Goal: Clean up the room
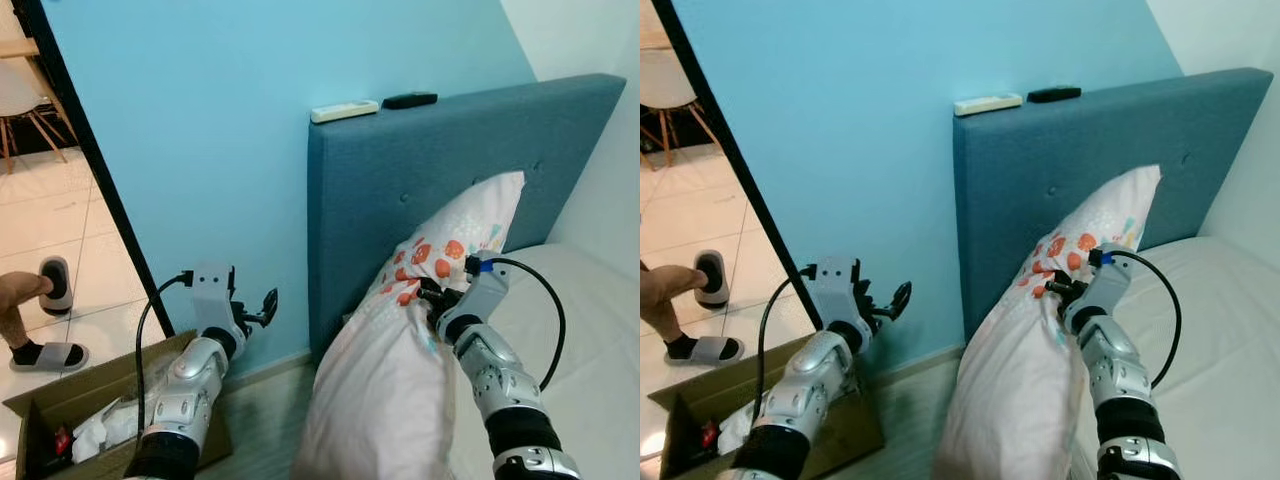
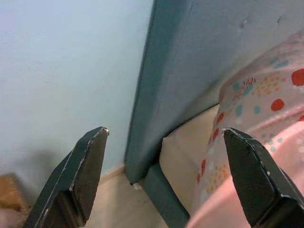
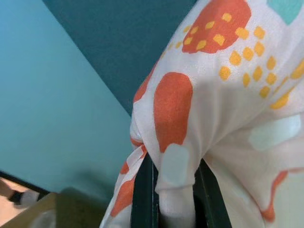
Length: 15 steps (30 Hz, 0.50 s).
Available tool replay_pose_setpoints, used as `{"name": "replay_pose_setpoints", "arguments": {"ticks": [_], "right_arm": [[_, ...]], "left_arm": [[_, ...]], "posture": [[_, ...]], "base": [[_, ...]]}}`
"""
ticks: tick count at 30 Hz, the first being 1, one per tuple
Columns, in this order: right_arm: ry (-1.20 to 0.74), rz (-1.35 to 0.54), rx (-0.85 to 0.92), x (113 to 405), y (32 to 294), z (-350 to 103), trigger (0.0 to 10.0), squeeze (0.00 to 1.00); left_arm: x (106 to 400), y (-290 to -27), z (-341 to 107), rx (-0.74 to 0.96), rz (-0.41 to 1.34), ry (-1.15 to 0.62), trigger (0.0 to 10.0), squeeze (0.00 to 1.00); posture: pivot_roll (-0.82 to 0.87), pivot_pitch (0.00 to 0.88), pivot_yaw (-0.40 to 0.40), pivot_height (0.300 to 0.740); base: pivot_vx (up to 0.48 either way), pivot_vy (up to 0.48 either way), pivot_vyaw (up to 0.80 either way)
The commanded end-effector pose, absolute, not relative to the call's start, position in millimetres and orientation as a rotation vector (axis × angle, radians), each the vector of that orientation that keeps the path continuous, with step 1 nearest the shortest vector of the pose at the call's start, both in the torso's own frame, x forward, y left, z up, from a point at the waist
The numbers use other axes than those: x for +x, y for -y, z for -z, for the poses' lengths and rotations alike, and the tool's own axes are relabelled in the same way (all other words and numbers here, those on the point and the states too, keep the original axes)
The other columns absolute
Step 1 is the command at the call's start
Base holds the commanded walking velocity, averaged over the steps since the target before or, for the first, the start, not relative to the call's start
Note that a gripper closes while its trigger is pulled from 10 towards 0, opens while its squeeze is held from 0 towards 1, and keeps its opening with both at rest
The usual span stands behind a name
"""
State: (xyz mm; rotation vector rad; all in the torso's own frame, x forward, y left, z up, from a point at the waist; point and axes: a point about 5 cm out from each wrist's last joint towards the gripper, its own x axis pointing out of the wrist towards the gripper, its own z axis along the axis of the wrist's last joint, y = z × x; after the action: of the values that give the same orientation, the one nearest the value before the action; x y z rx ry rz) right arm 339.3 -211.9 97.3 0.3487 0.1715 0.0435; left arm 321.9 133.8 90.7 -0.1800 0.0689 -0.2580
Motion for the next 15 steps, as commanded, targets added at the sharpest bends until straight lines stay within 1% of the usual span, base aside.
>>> {"name": "replay_pose_setpoints", "arguments": {"ticks": [1, 15], "right_arm": [[-0.074, -0.066, 0.35, 346.2, 208.9, -116.7, 10.0, 0.0], [-0.071, -0.082, 0.348, 345.6, 207.2, -117.7, 10.0, 0.0]], "left_arm": [[320.6, -137.5, -88.5, -0.173, 0.247, -0.073, 10.0, 0.0], [320.1, -134.8, -88.1, -0.171, 0.255, -0.072, 10.0, 0.0]], "posture": [[-0.1, 0.0, -0.044, 0.74], [-0.1, 0.0, -0.046, 0.74]], "base": [[0.352, 0.0, 0.0], [0.345, 0.0, 0.0]]}}
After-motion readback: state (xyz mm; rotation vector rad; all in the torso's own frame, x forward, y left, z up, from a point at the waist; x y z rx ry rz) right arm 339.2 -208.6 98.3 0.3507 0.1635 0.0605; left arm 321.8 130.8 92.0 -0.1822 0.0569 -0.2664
